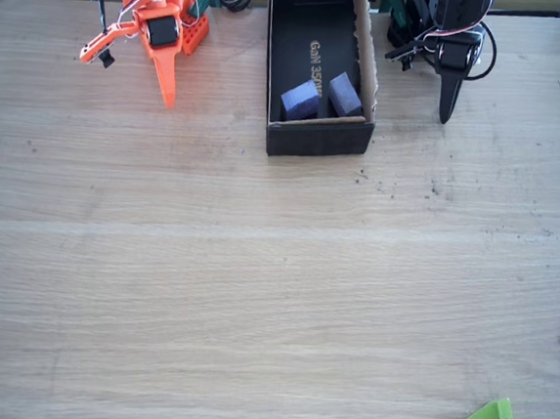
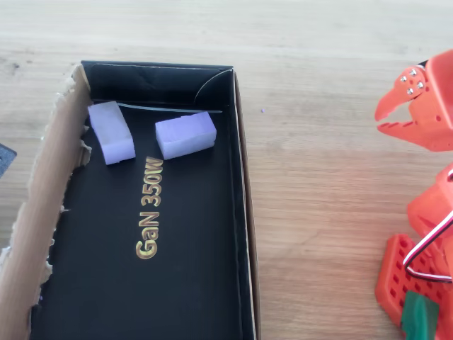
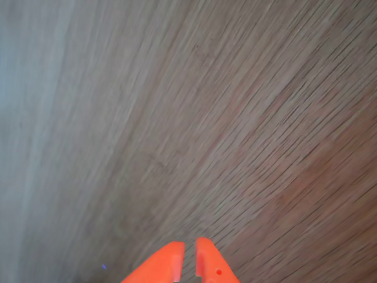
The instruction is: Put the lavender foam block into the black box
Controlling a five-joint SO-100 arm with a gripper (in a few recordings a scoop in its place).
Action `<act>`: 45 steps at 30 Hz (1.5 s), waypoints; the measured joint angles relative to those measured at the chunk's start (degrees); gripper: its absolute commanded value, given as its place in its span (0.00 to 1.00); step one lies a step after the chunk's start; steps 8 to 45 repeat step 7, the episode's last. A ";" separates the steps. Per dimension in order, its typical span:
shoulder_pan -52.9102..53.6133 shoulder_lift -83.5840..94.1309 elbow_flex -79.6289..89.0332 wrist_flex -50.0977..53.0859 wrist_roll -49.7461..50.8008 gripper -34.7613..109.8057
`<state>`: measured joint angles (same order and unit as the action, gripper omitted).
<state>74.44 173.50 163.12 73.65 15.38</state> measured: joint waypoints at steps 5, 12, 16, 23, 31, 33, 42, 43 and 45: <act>-0.62 0.00 0.00 0.00 0.00 0.24; -0.62 0.00 0.00 0.00 0.00 0.24; -0.62 0.00 0.00 0.00 0.00 0.24; -0.62 0.00 0.00 0.00 0.00 0.24; -0.62 0.00 0.00 0.00 0.00 0.24; -0.62 0.00 0.00 0.00 0.00 0.24; -0.62 0.00 0.00 0.00 0.00 0.24; -0.62 0.00 0.00 0.00 0.00 0.24; -0.62 0.00 0.00 0.00 0.00 0.24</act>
